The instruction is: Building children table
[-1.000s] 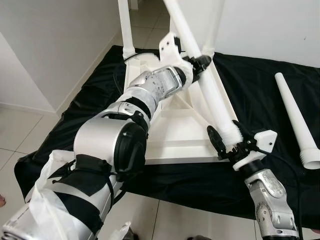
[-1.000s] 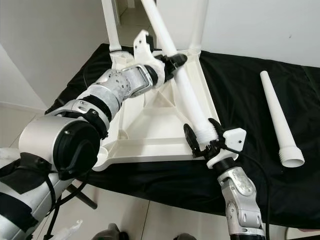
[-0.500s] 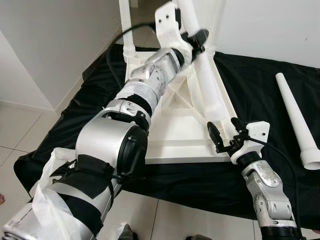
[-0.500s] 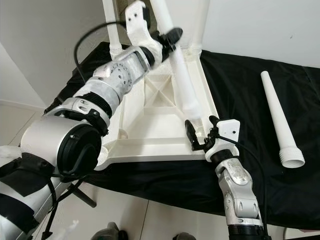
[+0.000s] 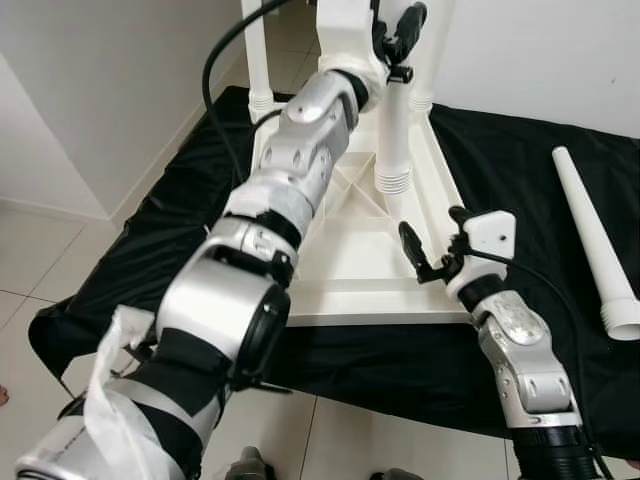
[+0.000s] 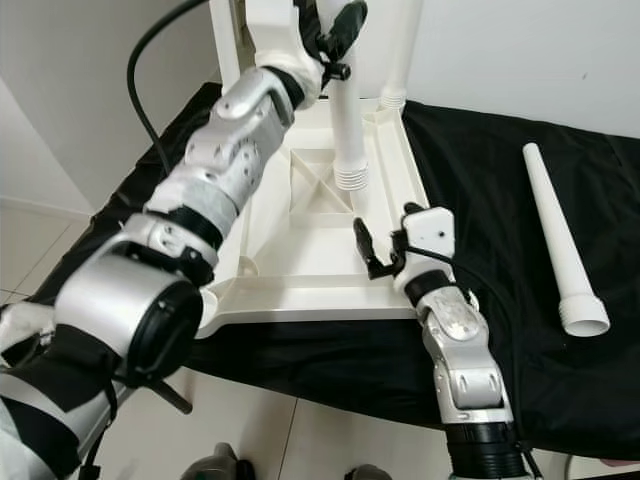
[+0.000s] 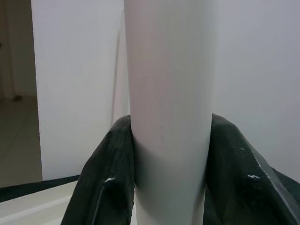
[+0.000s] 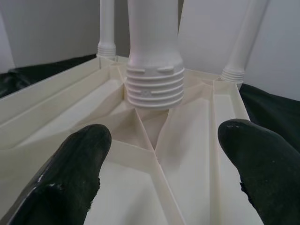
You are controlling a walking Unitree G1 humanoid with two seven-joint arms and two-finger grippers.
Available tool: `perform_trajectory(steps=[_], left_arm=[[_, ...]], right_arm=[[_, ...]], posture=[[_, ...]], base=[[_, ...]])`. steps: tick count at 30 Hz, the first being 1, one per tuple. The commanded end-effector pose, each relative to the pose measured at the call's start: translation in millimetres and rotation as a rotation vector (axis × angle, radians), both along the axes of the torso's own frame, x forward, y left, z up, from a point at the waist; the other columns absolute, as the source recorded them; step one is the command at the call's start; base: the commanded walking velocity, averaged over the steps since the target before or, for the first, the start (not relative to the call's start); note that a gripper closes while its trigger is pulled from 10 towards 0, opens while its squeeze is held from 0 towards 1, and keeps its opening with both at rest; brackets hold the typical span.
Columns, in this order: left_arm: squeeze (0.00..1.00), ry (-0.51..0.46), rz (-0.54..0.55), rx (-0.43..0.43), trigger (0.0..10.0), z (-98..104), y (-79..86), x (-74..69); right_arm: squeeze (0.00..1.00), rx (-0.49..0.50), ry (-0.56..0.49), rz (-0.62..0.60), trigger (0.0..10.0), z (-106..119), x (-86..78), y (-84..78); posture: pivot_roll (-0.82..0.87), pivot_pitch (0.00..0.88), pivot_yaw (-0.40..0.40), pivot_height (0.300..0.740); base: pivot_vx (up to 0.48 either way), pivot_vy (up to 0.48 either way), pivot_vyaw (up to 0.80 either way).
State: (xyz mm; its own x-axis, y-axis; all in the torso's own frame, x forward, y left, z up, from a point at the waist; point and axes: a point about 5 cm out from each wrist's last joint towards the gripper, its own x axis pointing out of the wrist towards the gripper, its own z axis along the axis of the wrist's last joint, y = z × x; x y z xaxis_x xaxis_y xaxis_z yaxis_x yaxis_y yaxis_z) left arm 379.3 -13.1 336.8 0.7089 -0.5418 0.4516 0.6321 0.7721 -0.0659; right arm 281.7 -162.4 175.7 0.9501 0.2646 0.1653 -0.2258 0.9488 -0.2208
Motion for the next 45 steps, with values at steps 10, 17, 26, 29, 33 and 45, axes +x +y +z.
perform_trajectory(steps=[10,17,26,29,33,45], left_arm=[[0.0,-0.174,-0.184,0.071,10.0,5,-28.7,-33.8],[0.0,-0.18,-0.212,0.078,10.0,-1,-38.2,-46.1],[0.0,-0.178,-0.248,0.09,10.0,-7,-45.8,-58.4],[0.0,-0.177,-0.255,0.089,10.0,-7,-46.4,-60.3],[0.0,-0.178,-0.261,0.09,10.0,-8,-47.3,-62.2],[0.0,-0.179,-0.298,0.099,10.0,-7,-53.6,-72.9]], right_arm=[[0.0,-0.112,-0.066,-0.086,10.0,20,18.0,9.0],[0.0,-0.105,-0.085,-0.172,10.0,28,27.0,0.1],[0.0,-0.113,-0.135,-0.269,10.0,41,37.8,-12.3],[0.0,-0.114,-0.123,-0.27,10.0,40,40.8,-12.2],[0.0,-0.116,-0.12,-0.268,10.0,40,42.7,-11.0],[0.0,-0.134,-0.142,-0.241,10.0,41,49.9,-1.8]], posture=[[-0.01,0.0,0.009,0.74],[0.0,0.0,0.001,0.74],[0.01,0.0,-0.016,0.74],[0.01,0.0,-0.016,0.74],[0.01,0.0,-0.015,0.74],[0.01,0.0,-0.014,0.74]], base=[[0.0,0.0,0.0],[0.0,0.0,0.0],[0.0,0.0,0.0],[0.0,0.0,0.0],[0.0,0.0,0.0],[0.0,0.0,0.0]])
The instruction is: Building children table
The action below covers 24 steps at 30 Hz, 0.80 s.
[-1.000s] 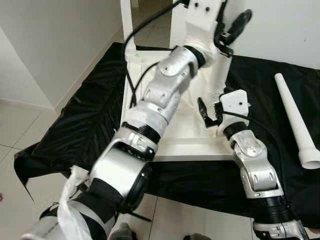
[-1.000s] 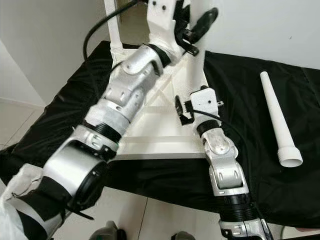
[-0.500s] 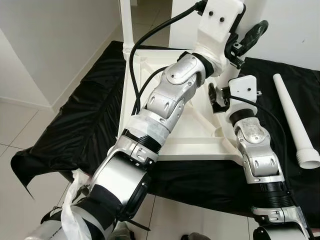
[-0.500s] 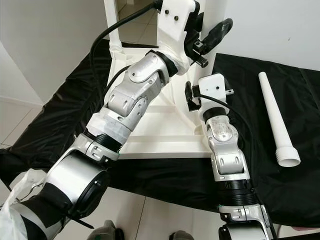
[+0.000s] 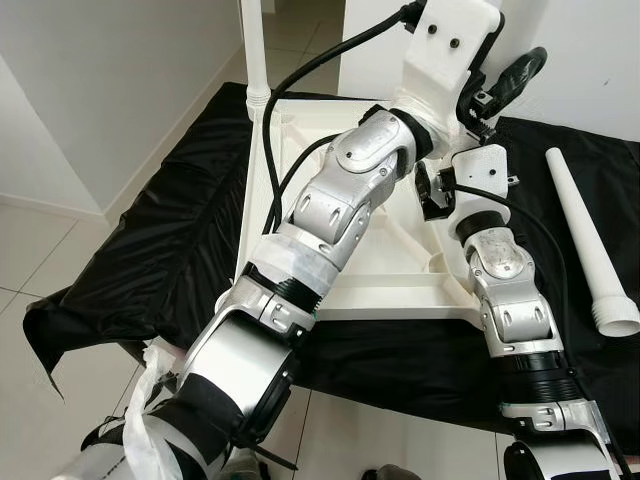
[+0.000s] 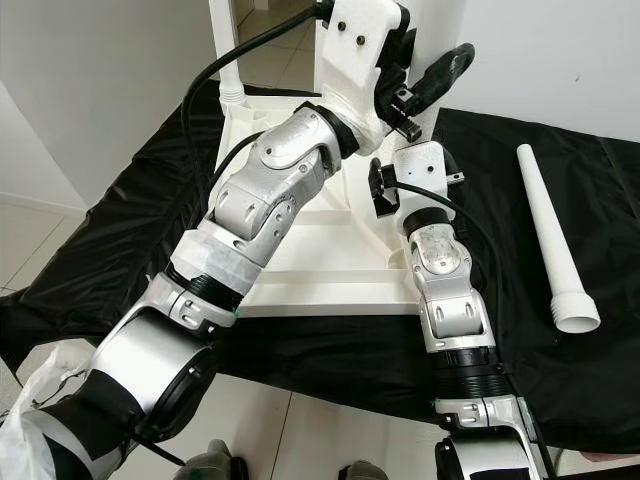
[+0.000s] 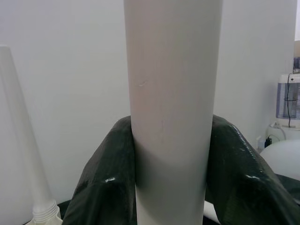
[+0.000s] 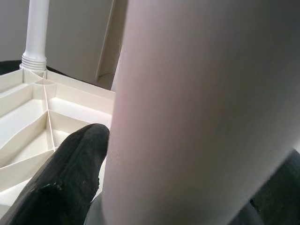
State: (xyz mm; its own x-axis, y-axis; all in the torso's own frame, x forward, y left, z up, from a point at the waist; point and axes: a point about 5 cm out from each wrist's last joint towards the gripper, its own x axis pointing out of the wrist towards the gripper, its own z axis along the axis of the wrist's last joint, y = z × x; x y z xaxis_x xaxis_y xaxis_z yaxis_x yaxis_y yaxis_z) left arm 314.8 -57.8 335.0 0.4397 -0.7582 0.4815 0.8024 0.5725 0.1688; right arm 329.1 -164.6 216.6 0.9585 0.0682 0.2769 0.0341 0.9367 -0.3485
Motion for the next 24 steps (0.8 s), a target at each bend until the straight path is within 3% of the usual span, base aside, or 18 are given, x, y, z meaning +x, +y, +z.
perform_trajectory(steps=[1,3,4,5,6,8,10,14,15,19,20,23,24], left_arm=[[0.0,0.028,-0.034,-0.026,10.0,-4.9,-9.2,-8.7],[0.0,0.028,-0.034,-0.026,10.0,-4.8,-9.4,-8.8],[0.0,0.028,-0.034,-0.026,10.0,-4.7,-9.5,-8.9],[0.0,0.028,-0.034,-0.026,10.0,-4.7,-9.5,-8.9],[0.0,0.029,-0.036,-0.027,10.0,-4.6,-9.9,-9.3],[0.0,0.03,-0.037,-0.026,10.0,-4.5,-10.1,-10.0],[0.0,0.032,-0.038,-0.026,10.0,-4.2,-10.3,-10.9],[0.0,0.034,-0.039,-0.024,10.0,-4.4,-10.5,-11.5],[0.0,0.034,-0.04,-0.022,10.0,-5.0,-10.7,-11.8],[0.0,0.034,-0.04,-0.02,10.0,-5.4,-10.9,-12.0],[0.0,0.035,-0.042,-0.019,10.0,-5.9,-11.0,-12.4],[0.0,0.036,-0.043,-0.018,10.0,-6.1,-11.1,-12.7],[0.0,0.035,-0.044,-0.017,10.0,-6.3,-11.3,-13.0]], right_arm=[[0.0,-0.007,0.001,-0.007,10.0,-1.0,2.9,0.9],[0.0,-0.003,0.005,-0.006,10.0,-1.9,3.2,1.1],[0.0,0.0,0.007,-0.005,7.1,-2.4,3.4,1.2],[0.0,0.0,0.007,-0.005,7.1,-2.4,3.4,1.2],[0.0,-0.002,0.005,-0.004,4.4,-2.8,3.2,2.4],[0.0,0.001,0.003,-0.001,4.1,-3.1,3.1,3.6],[0.0,0.014,-0.003,0.006,0.0,-3.2,2.9,5.2],[0.0,0.01,-0.019,0.012,0.0,-1.4,2.8,5.8],[0.0,0.005,-0.026,-0.002,8.4,-0.1,3.0,4.6],[0.0,0.003,-0.031,-0.012,8.4,0.7,3.1,3.7],[0.0,0.009,-0.036,-0.017,10.0,2.1,3.2,2.8],[0.0,0.014,-0.038,-0.02,10.0,3.1,3.2,2.3],[1.0,0.025,-0.045,-0.013,10.0,4.7,2.7,2.5]], posture=[[0.01,0.0,-0.014,0.74],[0.01,0.0,-0.014,0.74],[0.01,0.0,-0.014,0.74],[0.01,0.0,-0.014,0.74],[0.01,0.0,-0.016,0.74],[0.01,0.0,-0.017,0.74],[0.01,0.0,-0.017,0.74],[0.01,0.0,-0.017,0.74],[0.01,0.0,-0.018,0.74],[0.01,0.0,-0.018,0.74],[0.01,0.0,-0.016,0.74],[0.01,0.0,-0.016,0.74],[0.01,0.0,-0.017,0.74]], base=[[0.0,0.0,0.0],[0.0,0.0,0.0],[0.0,0.0,0.0],[0.0,0.0,0.0],[0.0,0.0,0.0],[0.0,0.0,0.0],[0.0,0.0,0.0],[0.0,0.0,0.0],[0.0,0.0,0.0],[0.0,0.0,0.0],[0.0,0.0,0.0],[0.0,0.0,0.0],[0.0,0.0,0.0]])
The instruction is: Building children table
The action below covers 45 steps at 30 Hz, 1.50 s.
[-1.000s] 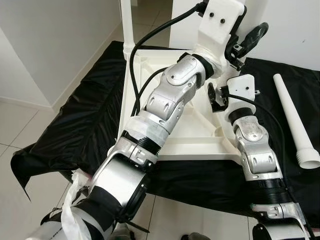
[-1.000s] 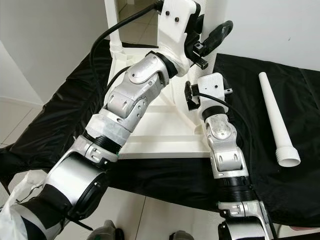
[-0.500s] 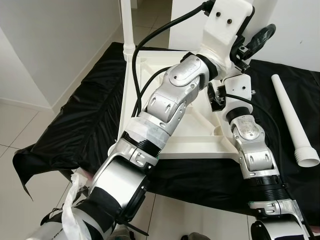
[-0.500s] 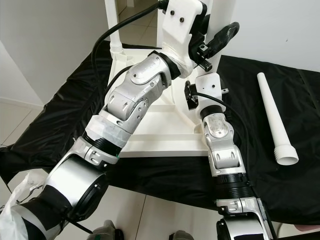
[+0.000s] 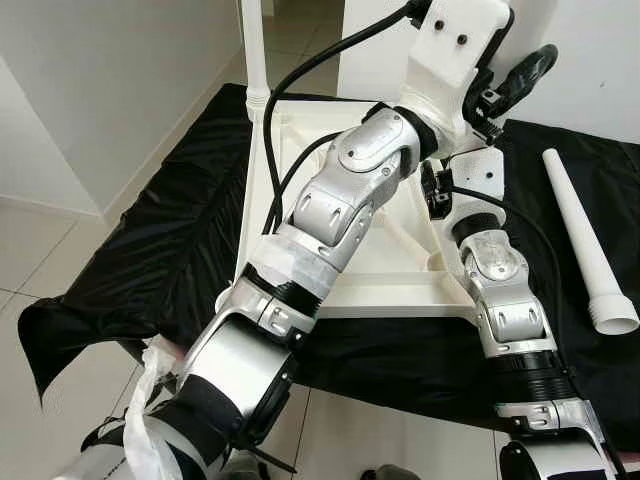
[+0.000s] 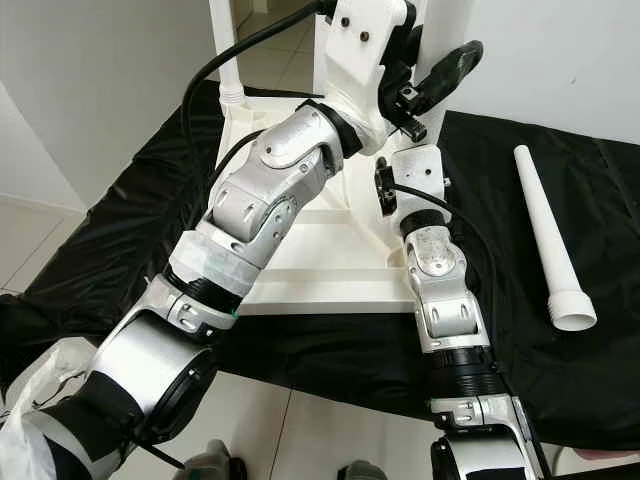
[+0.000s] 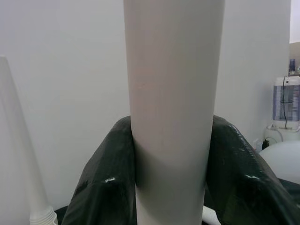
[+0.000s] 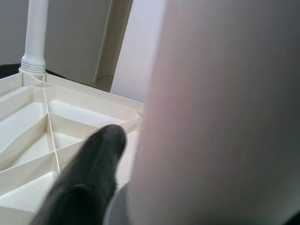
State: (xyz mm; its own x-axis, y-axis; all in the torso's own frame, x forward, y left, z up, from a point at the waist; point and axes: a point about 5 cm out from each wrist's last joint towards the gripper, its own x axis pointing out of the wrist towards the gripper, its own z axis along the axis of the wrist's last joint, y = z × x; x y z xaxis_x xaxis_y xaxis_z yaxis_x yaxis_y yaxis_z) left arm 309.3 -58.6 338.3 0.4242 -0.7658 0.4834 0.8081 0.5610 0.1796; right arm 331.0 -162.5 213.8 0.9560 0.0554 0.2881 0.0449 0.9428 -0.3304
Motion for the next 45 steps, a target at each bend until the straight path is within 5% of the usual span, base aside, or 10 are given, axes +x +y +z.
perform_trajectory(steps=[1,5,14,16,30,31,34,36,44,45], left_arm=[[0.0,0.047,-0.031,-0.02,10.0,-10,-10.4,-7.5],[0.0,0.046,-0.032,-0.019,10.0,-10,-10.7,-7.9],[0.0,0.048,-0.033,-0.016,10.0,-10,-10.9,-9.1],[0.0,0.047,-0.03,-0.014,10.0,-11,-10.8,-8.9],[0.0,0.051,-0.024,-0.013,10.0,-11,-9.9,-8.9],[0.0,0.049,-0.02,-0.013,10.0,-10,-9.8,-8.6],[0.0,0.056,-0.021,-0.014,10.0,-11,-9.6,-8.3],[1.0,0.105,-0.043,-0.041,10.0,-12,-9.3,-6.9],[0.98,0.141,-0.059,-0.099,10.0,-7,-3.4,-5.0],[0.0,0.152,-0.099,-0.132,10.0,-4,-1.4,-7.3]], right_arm=[[1.0,0.006,-0.035,-0.006,10.0,8,0.8,0.4],[0.0,0.014,-0.045,-0.004,10.0,10,0.3,0.7],[0.0,0.004,-0.06,0.023,10.0,12,-1.8,4.8],[0.0,0.004,-0.064,0.035,0.0,12,-2.5,7.1],[0.0,0.057,-0.054,-0.042,0.0,7,-2.7,7.4],[0.0,0.062,-0.045,-0.06,10.0,6,-1.9,5.8],[0.0,0.074,-0.039,-0.081,10.0,5,-1.1,3.5],[0.0,0.082,-0.035,-0.1,10.0,4,-0.4,1.2],[0.0,0.234,-0.005,-0.138,10.0,0,-0.1,-6.8],[0.0,0.268,0.005,-0.155,10.0,-1,-0.7,-9.7]], posture=[[0.01,0.0,-0.017,0.74],[0.01,0.0,-0.016,0.74],[0.01,0.0,-0.017,0.74],[0.01,0.0,-0.017,0.74],[0.01,0.0,-0.018,0.74],[0.01,0.0,-0.018,0.74],[0.01,0.0,-0.017,0.74],[0.01,0.0,-0.017,0.74],[0.01,0.0,-0.018,0.74],[0.01,0.0,-0.018,0.74]], base=[[0.0,0.0,0.0],[0.0,0.0,0.0],[0.0,0.0,0.0],[0.0,0.0,0.0],[0.0,0.0,0.0],[0.0,0.0,0.0],[0.0,0.0,0.0],[0.0,0.0,0.0],[0.0,0.0,0.0],[0.0,0.0,0.0]])
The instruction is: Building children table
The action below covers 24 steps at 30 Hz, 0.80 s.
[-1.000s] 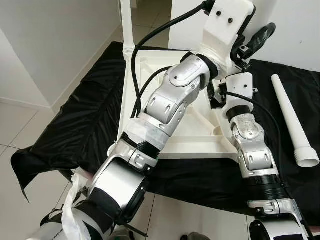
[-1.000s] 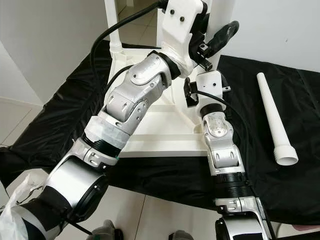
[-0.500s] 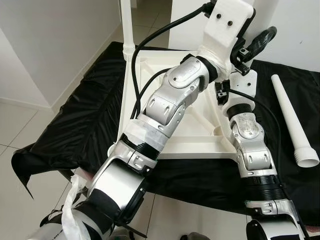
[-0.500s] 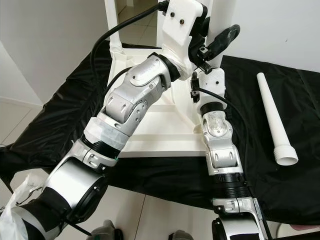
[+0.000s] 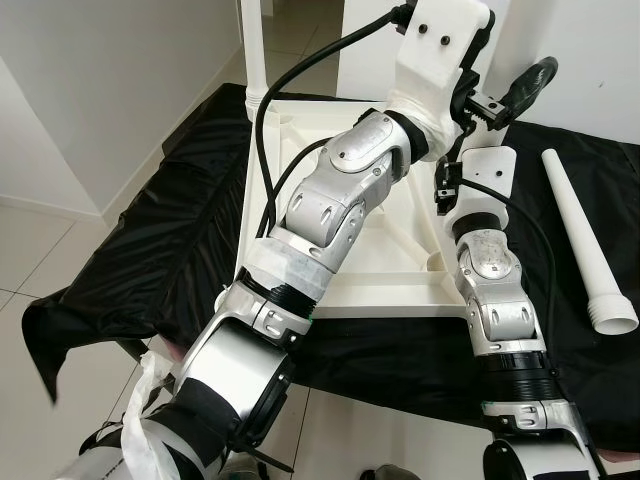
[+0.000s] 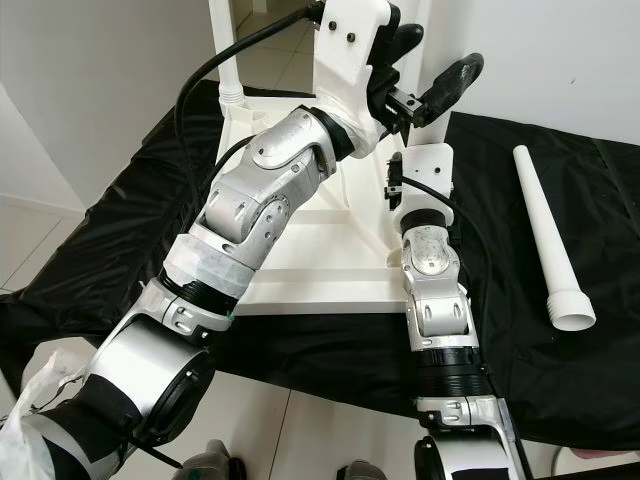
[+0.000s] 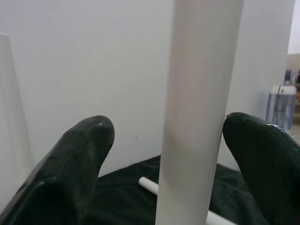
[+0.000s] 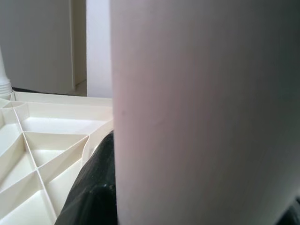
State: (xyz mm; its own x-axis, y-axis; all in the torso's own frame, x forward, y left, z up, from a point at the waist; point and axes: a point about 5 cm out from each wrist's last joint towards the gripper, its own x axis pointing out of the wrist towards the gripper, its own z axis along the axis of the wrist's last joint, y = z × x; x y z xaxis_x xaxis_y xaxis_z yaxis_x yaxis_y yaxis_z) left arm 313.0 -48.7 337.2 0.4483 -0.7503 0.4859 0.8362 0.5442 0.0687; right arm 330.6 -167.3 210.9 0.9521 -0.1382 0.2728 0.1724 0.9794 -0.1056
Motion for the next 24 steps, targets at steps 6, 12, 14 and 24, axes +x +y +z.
perform_trajectory(steps=[6,12,14,24], left_arm=[[0.0,0.104,-0.173,-0.164,10.0,-1,-2.5,-17.1],[0.0,0.142,-0.152,-0.104,10.0,-24,9.6,-11.5],[0.0,0.165,-0.123,-0.06,10.0,-42,19.5,-7.1],[0.0,0.203,-0.052,0.038,10.0,-71,33.4,-3.2]], right_arm=[[0.0,0.096,-0.004,-0.06,10.0,0,-3.1,-13.4],[0.0,0.103,-0.011,-0.077,10.0,-4,-10.4,-20.5],[0.0,0.133,-0.007,-0.095,10.0,-8,-15.4,-25.8],[0.0,0.136,-0.007,-0.125,10.0,-14,-23.7,-33.6]], posture=[[0.01,0.0,-0.018,0.74],[0.01,0.0,-0.018,0.74],[0.01,0.0,-0.02,0.74],[0.01,0.0,-0.029,0.74]], base=[[0.0,0.0,0.0],[0.0,0.0,0.0],[0.0,0.0,0.0],[0.0,0.0,0.0]])
